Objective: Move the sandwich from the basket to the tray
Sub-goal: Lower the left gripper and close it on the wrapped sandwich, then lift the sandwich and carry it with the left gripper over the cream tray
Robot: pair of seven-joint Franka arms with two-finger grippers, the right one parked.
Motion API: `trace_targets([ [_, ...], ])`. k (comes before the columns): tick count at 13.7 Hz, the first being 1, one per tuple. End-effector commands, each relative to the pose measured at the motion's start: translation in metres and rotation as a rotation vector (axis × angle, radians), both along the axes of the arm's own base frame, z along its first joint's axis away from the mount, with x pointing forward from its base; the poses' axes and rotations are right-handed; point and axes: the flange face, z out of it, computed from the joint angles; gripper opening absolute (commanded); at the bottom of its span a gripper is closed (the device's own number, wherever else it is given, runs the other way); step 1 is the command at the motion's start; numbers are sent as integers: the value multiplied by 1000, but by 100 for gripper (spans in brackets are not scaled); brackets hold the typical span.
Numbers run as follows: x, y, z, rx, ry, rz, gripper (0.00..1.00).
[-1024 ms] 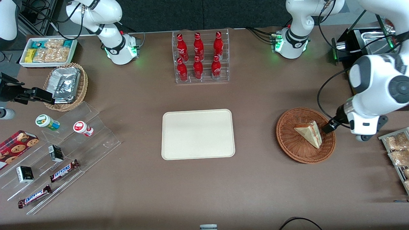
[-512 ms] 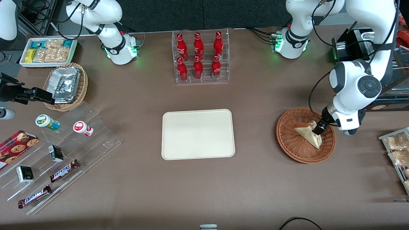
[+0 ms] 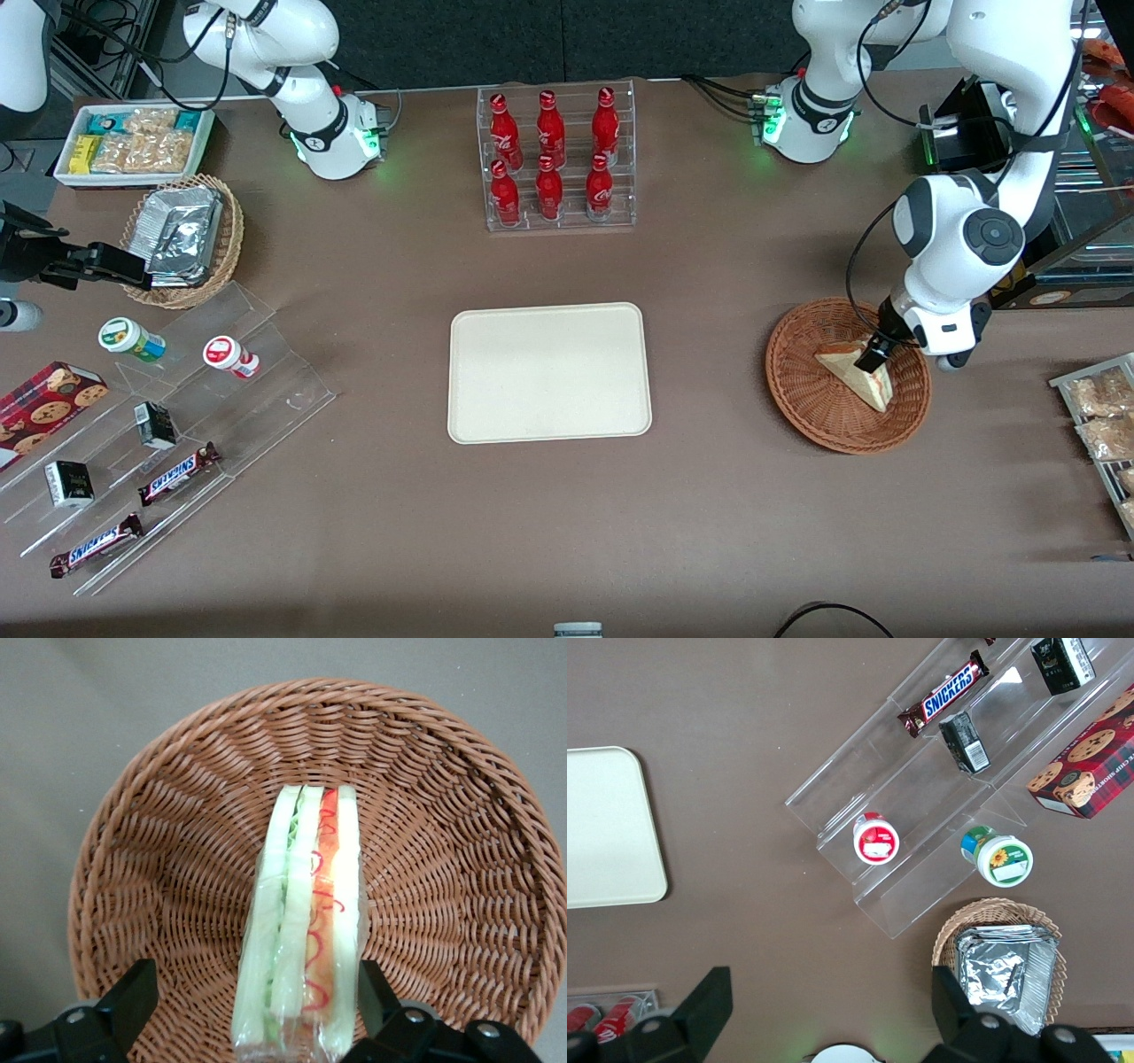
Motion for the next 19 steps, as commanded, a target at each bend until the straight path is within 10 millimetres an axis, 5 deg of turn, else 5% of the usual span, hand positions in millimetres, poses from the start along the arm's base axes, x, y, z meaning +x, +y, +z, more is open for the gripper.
trace_targets([
  [1,3,-5,-9,-3,-17,17,84],
  [2,5,-6,-8,-6,-22,34,51],
  [4,9,-10,-5,-9,-27,46,1],
  [7,23,-26,12,-12,-13,24,0],
  [12,53,-83,97,31,158,-95,0],
  [16,56,-162,159,87,191,-226,0],
  [19,37,-233,164,100,186,-357,0],
])
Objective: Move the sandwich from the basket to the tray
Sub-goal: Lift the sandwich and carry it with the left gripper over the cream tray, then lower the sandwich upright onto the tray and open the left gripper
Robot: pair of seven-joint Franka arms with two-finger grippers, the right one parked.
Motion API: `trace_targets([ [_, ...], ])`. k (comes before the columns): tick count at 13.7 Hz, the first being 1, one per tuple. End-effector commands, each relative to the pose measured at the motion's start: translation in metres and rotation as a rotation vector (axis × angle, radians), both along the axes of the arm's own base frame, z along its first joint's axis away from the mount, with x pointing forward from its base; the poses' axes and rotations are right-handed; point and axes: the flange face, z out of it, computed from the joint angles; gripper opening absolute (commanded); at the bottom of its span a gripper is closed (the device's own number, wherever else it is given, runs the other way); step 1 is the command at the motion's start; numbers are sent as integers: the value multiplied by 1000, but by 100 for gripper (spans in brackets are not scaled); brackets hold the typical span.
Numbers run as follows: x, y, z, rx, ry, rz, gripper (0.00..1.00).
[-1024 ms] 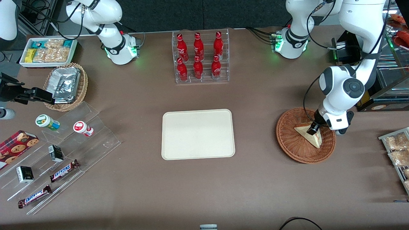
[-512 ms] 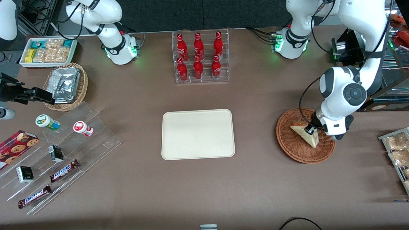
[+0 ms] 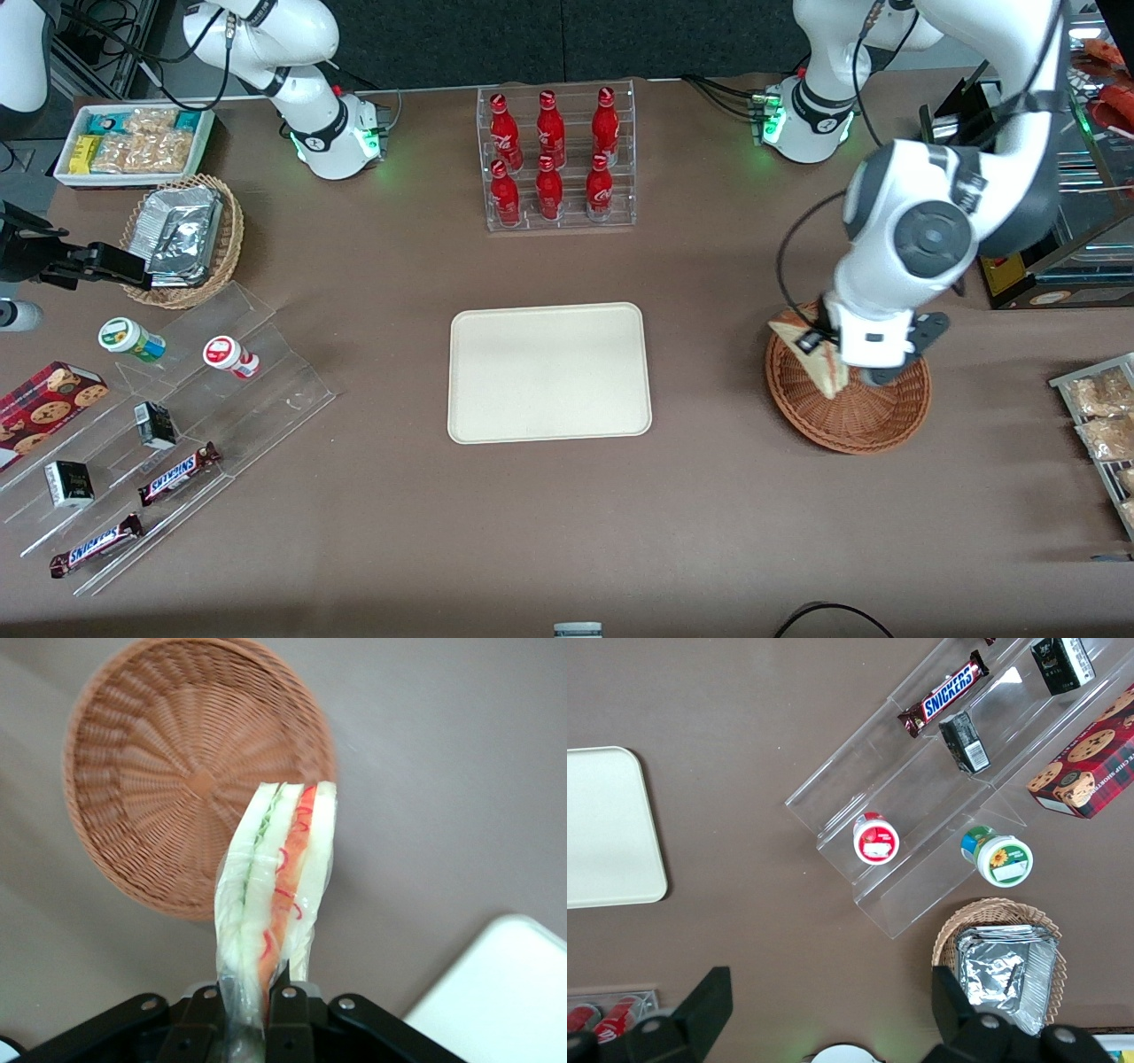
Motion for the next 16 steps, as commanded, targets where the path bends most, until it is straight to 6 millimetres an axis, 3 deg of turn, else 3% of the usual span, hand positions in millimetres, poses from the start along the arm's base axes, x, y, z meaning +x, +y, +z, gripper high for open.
trace_targets([
  [1,-11,-60,-11,28,9,-107,0],
  [4,-19,-157,-47,48,1,-249,0],
  [6,-25,-209,-74,50,1,-315,0],
  [8,-15,-245,-87,-14,-59,-336,0],
  [9,-24,-267,-96,-35,-63,-367,0],
  [11,-39,-294,-120,-38,-52,-414,0],
  [13,-35,-305,-144,-54,-76,-431,0],
  [16,-51,-323,-175,-48,-68,-470,0],
])
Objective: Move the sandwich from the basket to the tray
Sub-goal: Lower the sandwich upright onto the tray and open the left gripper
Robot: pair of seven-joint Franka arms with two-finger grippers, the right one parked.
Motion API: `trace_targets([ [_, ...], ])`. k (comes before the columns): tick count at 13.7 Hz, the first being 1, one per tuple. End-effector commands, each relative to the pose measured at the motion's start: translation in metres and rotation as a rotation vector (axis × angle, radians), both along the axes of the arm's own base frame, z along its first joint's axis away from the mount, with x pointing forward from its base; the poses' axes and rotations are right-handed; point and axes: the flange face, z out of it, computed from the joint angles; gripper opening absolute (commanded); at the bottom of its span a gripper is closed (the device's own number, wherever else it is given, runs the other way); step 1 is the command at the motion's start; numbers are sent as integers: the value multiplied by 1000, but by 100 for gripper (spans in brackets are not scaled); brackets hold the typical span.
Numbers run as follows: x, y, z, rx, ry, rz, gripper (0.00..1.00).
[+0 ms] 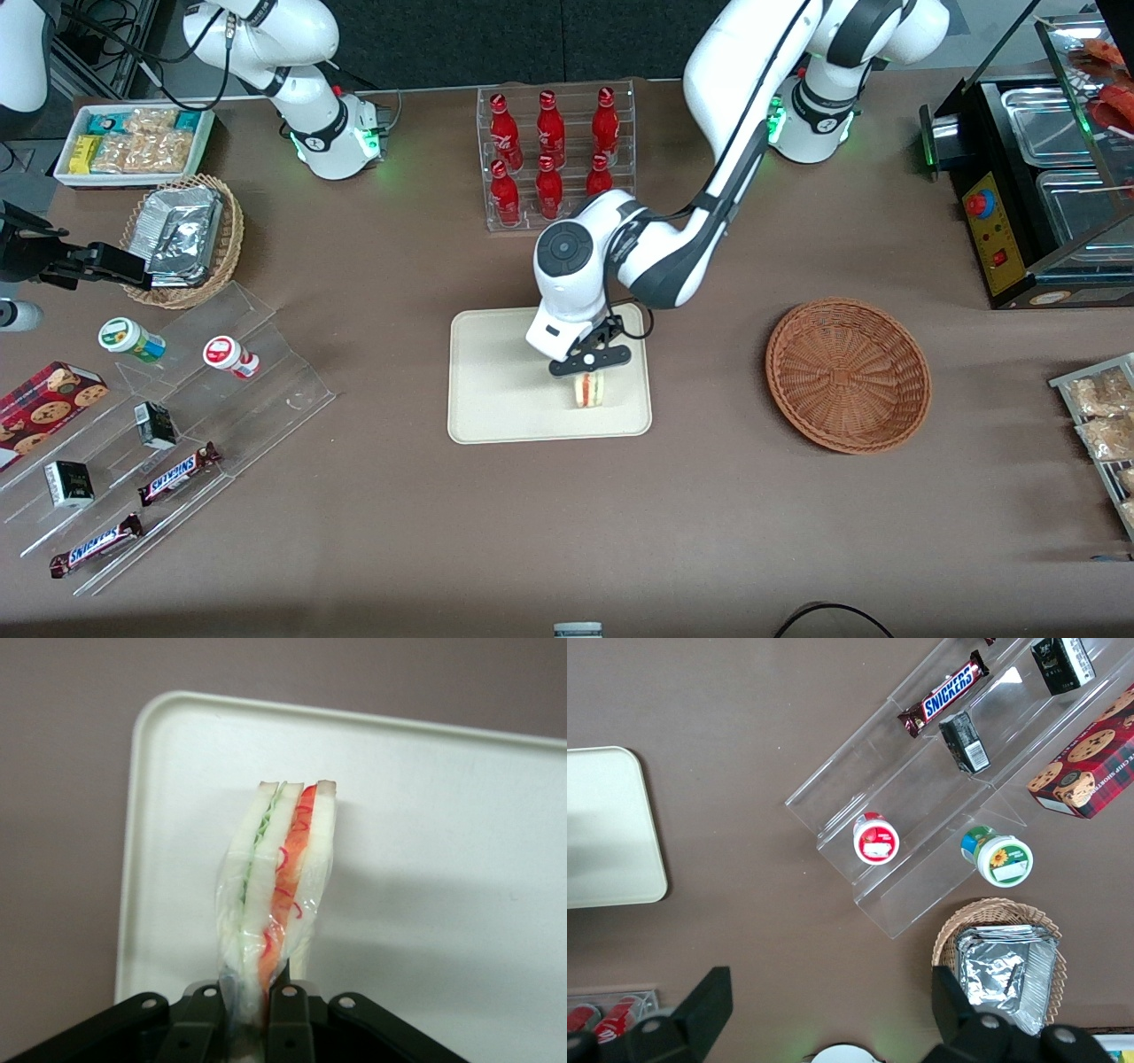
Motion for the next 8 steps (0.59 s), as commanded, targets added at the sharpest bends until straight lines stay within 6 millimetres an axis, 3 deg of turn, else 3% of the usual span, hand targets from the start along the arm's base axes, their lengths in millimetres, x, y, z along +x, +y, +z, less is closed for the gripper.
trace_targets([
  [1,-2,-13,-10,0,-5,-29,0],
  [3,-5,-15,-20,8,5,-44,0],
  [4,-4,-14,-22,12,7,-44,34],
  [5,-5,-14,-22,13,9,-52,79],
  [6,-4,-12,-21,15,12,-59,99],
  [8,0,-9,-8,17,10,-51,99],
])
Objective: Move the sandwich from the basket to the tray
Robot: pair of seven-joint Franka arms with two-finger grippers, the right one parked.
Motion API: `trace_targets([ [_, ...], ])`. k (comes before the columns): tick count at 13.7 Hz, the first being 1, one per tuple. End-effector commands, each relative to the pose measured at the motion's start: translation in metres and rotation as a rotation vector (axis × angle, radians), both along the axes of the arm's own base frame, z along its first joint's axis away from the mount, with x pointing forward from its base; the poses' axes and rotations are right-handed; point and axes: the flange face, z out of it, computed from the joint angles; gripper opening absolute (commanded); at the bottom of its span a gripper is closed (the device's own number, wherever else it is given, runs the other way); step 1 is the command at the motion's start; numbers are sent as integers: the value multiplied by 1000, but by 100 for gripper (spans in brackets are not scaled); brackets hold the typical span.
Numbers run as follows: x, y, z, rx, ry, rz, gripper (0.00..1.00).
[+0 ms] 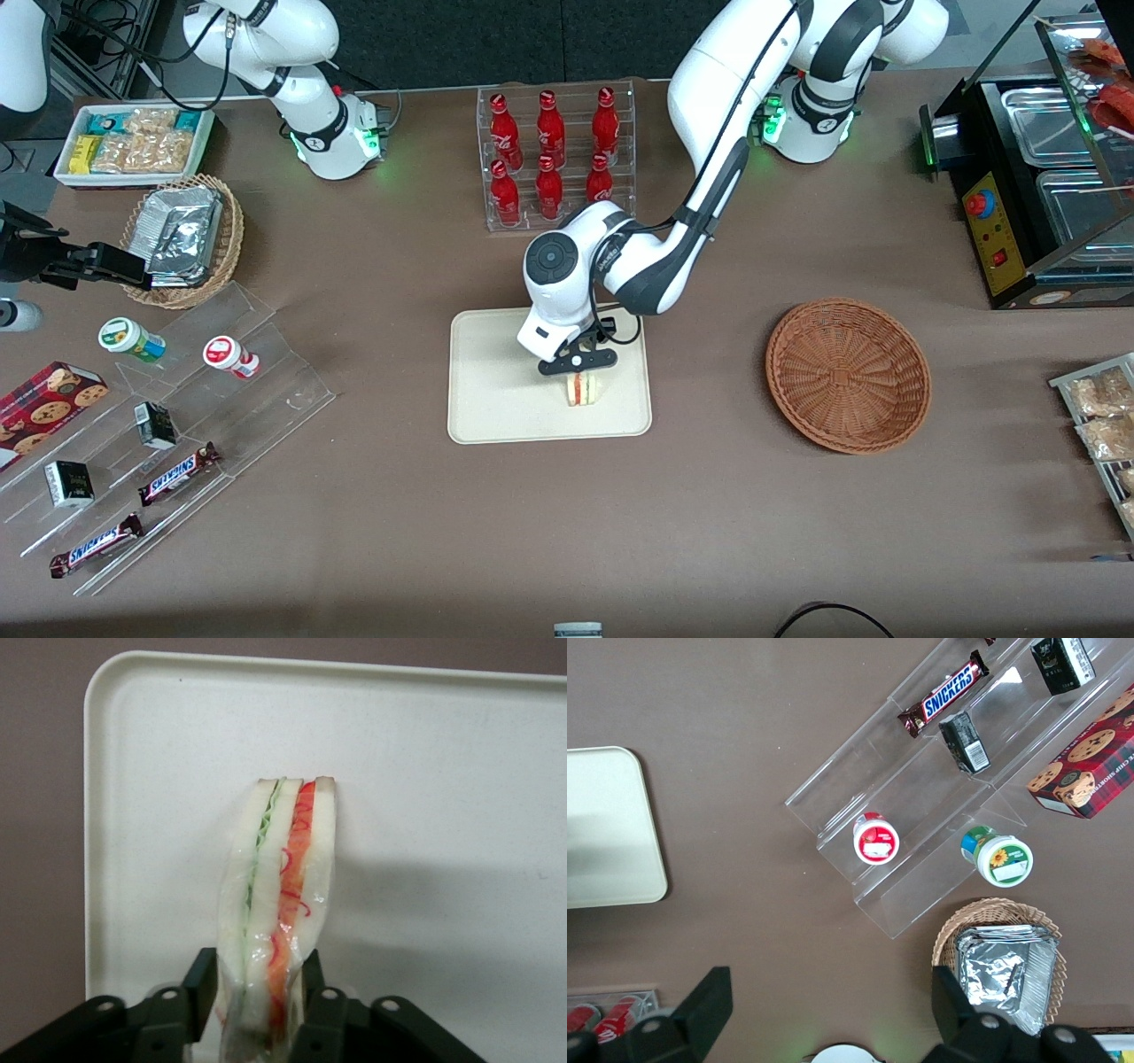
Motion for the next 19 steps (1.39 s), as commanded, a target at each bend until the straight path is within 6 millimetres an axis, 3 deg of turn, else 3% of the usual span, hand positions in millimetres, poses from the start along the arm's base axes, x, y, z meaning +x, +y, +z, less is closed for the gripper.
trace_targets([
  [1,9,2,30,0,-4,2,99],
  [3,15,10,84,20,5,34,99],
  [5,33,44,142,27,6,94,99],
  [7,38,78,204,10,-7,136,99],
  [10,48,167,288,20,33,211,99],
  [12,44,231,336,26,68,193,99],
  [15,31,314,382,21,110,165,99],
  [19,12,430,413,-47,157,48,99],
])
